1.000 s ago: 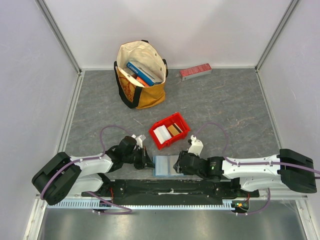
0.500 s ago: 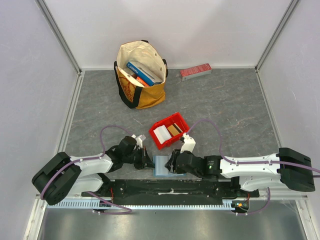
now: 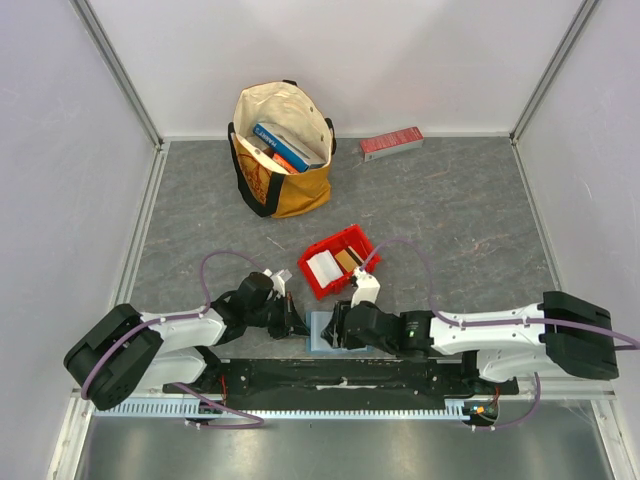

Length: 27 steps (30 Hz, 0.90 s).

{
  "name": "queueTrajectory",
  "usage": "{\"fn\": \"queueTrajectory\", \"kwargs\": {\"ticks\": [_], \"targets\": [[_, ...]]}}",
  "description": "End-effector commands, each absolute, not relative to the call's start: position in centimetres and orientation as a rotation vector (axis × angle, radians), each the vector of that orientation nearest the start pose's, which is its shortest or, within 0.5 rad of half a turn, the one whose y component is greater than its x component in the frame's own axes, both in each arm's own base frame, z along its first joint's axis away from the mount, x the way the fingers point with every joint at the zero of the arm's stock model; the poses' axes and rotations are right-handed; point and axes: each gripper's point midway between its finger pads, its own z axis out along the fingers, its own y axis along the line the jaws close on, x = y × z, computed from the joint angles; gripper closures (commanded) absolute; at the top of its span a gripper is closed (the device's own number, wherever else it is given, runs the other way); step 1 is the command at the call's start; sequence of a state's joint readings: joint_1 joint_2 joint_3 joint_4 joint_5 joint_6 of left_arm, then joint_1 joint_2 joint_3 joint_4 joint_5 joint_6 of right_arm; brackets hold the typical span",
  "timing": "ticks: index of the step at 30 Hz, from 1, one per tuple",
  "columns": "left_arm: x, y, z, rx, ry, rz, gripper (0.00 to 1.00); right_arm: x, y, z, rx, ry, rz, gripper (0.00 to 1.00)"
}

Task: Put the credit cards into the card holder
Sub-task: Turn over the card holder at the center of the board.

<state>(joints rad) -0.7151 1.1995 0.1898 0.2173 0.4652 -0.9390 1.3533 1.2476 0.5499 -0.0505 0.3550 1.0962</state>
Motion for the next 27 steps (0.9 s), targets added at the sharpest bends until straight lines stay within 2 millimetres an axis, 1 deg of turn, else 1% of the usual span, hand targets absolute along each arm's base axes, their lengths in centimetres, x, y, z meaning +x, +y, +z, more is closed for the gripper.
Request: {"fn": "queueTrajectory", "kwargs": {"ticks": [1, 5, 10, 11, 12, 14, 15, 18, 22, 27], "targets": [[10.9, -22.9, -0.2, -0.065, 2.728, -1.132, 0.98, 9.6, 35.0, 9.0, -0.18, 2.368, 0.948, 0.42], [10.9, -22.9, -0.1, -0.063, 2.727, -1.135, 0.98, 9.6, 35.2, 8.9, -0.184, 2.372, 0.943, 0.41], [10.8, -22.8, -0.2, -0.063, 2.729, -1.133, 0.98, 10.0, 34.6, 8.9, -0.159, 2.361, 0.923, 0.4], [10.8, -22.8, -0.2, -0.065, 2.73, -1.131, 0.98, 10.1, 34.4, 9.2, -0.145, 2.351, 0.925, 0.4], [10.9, -22.9, -0.1, -0.065, 2.728, -1.132, 0.98, 10.3, 33.6, 8.9, -0.134, 2.359, 0.885, 0.39], [10.8, -22.8, -0.2, -0.065, 2.73, -1.131, 0.98, 10.8, 32.4, 8.8, -0.084, 2.355, 0.835, 0.39], [10.8, -22.8, -0.2, -0.066, 2.731, -1.13, 0.98, 11.3, 31.5, 8.8, -0.042, 2.345, 0.799, 0.38], [10.9, -22.8, -0.2, -0.064, 2.73, -1.128, 0.98, 11.6, 28.9, 8.5, 0.029, 2.351, 0.723, 0.37], [10.9, -22.9, -0.1, -0.06, 2.731, -1.128, 0.98, 10.8, 27.3, 7.7, 0.061, 2.391, 0.726, 0.37], [11.1, -23.0, 0.1, -0.058, 2.725, -1.132, 0.98, 9.5, 26.4, 6.2, 0.05, 2.461, 0.729, 0.37]]}}
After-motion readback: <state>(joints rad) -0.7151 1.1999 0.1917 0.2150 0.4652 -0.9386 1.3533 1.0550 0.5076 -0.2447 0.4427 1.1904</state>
